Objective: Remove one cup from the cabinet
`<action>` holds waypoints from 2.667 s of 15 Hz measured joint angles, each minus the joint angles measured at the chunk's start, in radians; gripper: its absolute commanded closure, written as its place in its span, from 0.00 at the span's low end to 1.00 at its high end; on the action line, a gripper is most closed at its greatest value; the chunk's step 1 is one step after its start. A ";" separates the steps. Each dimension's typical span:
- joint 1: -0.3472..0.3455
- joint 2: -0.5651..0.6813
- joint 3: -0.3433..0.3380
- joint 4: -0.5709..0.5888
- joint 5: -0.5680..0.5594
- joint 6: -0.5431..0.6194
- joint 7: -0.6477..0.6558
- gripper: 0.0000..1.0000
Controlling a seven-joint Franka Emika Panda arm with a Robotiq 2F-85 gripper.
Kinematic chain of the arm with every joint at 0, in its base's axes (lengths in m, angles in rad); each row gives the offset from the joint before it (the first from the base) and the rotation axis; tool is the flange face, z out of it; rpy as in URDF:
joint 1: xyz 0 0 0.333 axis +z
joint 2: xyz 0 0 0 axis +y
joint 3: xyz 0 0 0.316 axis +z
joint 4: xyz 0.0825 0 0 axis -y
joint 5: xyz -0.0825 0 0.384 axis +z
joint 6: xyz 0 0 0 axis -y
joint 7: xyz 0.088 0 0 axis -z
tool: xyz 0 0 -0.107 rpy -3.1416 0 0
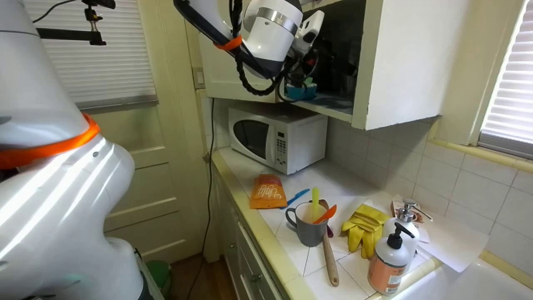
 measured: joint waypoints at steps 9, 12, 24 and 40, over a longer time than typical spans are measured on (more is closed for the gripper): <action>0.441 0.056 -0.370 0.002 -0.058 -0.182 0.059 0.00; 0.496 0.071 -0.419 0.003 -0.100 -0.184 0.113 0.00; 0.579 0.123 -0.503 0.013 -0.301 -0.186 0.303 0.00; 0.595 0.154 -0.543 0.013 -0.665 -0.104 0.456 0.00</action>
